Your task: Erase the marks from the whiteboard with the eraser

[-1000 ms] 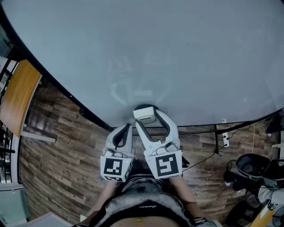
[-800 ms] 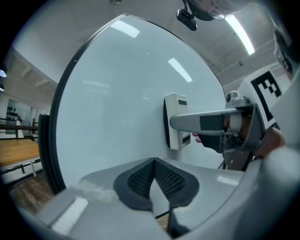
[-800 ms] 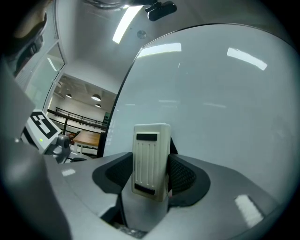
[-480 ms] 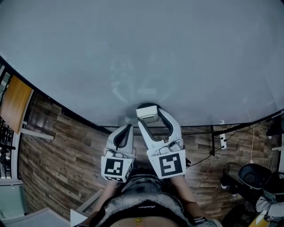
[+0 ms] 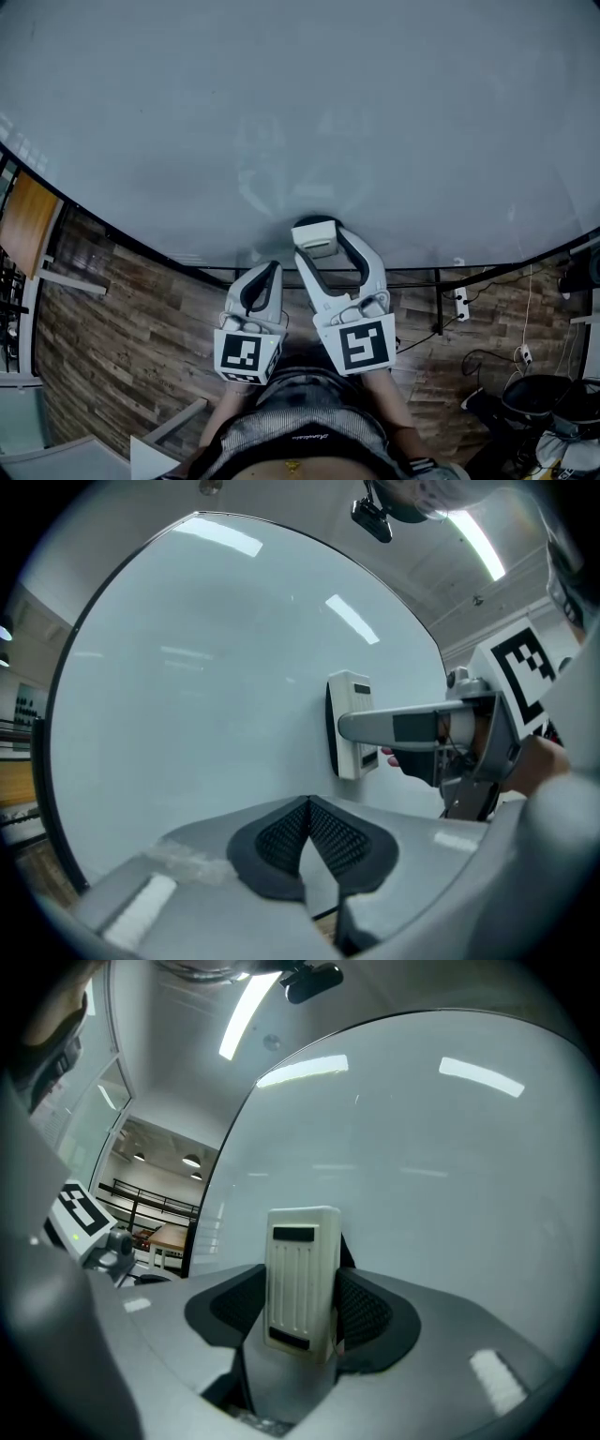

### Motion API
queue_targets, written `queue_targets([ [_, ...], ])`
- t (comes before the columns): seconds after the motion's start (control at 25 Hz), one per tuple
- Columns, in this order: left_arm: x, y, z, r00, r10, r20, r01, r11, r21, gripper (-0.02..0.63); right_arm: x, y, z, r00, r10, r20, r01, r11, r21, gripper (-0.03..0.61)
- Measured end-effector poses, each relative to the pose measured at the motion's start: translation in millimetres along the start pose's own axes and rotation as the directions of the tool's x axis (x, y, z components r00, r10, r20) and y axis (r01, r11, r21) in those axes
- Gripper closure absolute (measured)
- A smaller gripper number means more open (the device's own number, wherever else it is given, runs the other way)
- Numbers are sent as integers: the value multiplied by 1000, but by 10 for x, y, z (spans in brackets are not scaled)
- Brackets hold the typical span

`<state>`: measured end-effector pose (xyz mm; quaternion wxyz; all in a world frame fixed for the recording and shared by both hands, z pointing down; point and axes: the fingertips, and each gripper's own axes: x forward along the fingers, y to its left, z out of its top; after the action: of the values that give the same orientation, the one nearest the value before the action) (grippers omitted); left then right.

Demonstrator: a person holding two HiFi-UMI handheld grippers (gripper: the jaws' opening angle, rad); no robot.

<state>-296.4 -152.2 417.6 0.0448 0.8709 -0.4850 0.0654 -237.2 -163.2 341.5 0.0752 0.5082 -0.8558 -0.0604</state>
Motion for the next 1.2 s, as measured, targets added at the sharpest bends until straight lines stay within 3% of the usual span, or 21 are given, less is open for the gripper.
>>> queue_targets([
  [0.64,306,-936,33,1000,-6,6,6,1000,-3,609,-659,-942,-344,999,-7,-48,5,999,-46,336],
  [0.88,375,-1015,25,1000,-26,-5,26,1000,-17,609,-656,-1011,-378,998,32,-62,-37,997,-69,336],
  [1.2,441,-1117,24,996,-93,-10,93,996,-3,609,-667,-1032,-354,999,-9,-45,6,998,-56,336],
])
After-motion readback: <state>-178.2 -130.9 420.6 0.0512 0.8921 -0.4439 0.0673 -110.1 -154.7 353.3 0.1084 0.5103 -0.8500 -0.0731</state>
